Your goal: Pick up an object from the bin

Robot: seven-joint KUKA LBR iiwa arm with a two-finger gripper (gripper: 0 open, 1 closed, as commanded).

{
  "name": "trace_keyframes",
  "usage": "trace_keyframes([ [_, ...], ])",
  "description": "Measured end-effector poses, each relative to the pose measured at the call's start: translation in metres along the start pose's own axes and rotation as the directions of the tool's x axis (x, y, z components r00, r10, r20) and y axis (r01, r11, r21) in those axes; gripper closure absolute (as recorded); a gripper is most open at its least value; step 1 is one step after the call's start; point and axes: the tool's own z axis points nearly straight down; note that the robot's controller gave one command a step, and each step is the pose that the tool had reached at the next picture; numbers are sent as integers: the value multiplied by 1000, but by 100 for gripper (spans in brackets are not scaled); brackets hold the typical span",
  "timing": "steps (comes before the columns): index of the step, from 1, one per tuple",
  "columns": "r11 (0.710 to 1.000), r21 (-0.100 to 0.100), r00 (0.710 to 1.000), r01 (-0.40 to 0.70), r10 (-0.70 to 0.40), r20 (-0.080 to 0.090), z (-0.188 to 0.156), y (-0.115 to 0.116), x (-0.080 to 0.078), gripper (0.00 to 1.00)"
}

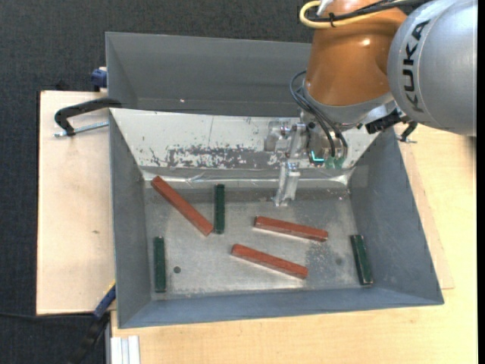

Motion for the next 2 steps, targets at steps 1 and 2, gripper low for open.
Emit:
trace_keyframes([
  [1,1000,-1,1000,-1,1,9,-5,0,-1,0],
  [2,951,3,951,309,-309,10,106,-61,28,100],
])
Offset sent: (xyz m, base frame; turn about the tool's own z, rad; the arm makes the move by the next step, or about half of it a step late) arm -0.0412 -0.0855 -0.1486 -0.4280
